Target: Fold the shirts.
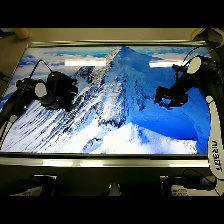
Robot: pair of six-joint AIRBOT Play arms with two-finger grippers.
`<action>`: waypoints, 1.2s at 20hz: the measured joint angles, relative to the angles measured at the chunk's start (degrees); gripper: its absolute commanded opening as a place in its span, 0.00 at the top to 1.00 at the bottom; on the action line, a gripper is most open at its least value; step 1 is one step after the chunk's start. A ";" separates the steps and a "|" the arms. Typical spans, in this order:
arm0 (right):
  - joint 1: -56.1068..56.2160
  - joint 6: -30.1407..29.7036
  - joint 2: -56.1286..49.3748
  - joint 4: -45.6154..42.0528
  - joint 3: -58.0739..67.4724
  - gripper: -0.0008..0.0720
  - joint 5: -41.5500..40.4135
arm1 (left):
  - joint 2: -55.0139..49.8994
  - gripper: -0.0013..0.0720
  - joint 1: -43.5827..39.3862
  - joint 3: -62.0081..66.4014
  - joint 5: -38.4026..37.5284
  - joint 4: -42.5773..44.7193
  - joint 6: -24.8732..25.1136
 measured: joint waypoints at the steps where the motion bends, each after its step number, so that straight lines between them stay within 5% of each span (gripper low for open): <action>1: 0.00 0.00 0.00 0.00 0.00 0.15 0.00 | 0.00 0.05 0.00 0.00 0.00 0.00 -0.02; 14: 0.00 0.00 0.00 0.00 0.00 0.15 0.00 | 0.00 0.05 0.00 0.00 0.02 0.00 -0.04; 21: 0.00 -0.02 0.02 -2.23 0.00 0.04 -4.07 | -1.01 0.05 0.81 1.46 12.94 -0.17 -1.73; 24: 0.00 -0.04 0.00 -3.39 0.00 0.04 -4.70 | -6.97 0.02 7.02 10.01 11.41 4.31 -5.01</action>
